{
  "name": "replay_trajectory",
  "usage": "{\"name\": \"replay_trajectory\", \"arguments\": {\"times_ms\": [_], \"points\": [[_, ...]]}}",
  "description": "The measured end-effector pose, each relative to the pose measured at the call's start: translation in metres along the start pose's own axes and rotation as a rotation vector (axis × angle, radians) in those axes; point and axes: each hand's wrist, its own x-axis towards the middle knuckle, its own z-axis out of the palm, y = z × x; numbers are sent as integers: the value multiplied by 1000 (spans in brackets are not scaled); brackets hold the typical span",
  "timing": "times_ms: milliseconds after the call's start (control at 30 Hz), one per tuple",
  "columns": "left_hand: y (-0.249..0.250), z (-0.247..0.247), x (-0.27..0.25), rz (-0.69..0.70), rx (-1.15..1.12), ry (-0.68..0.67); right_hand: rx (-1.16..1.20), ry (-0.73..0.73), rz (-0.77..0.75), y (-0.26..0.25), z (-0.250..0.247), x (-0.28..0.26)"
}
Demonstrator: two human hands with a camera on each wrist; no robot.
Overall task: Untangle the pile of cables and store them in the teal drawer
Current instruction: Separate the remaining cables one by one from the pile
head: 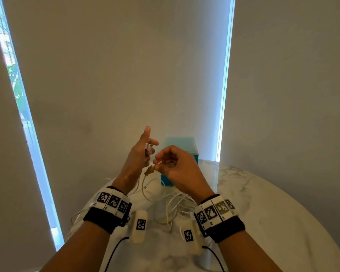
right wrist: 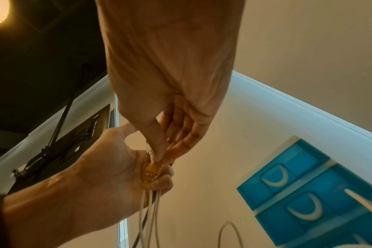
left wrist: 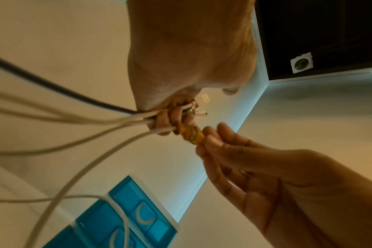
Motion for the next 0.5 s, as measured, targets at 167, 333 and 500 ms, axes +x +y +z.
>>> {"name": "replay_trajectory", "arguments": {"times_ms": [167,333,500], "points": [[-14,7,-10,-41,87,-108,177,144,0,9,2,-14],[-23,21,-12,-54,31,-20,110,222,73,33,14,-32],[-33,28,-8,-82,121,-43,193,300,118,57,16,-40]]}}
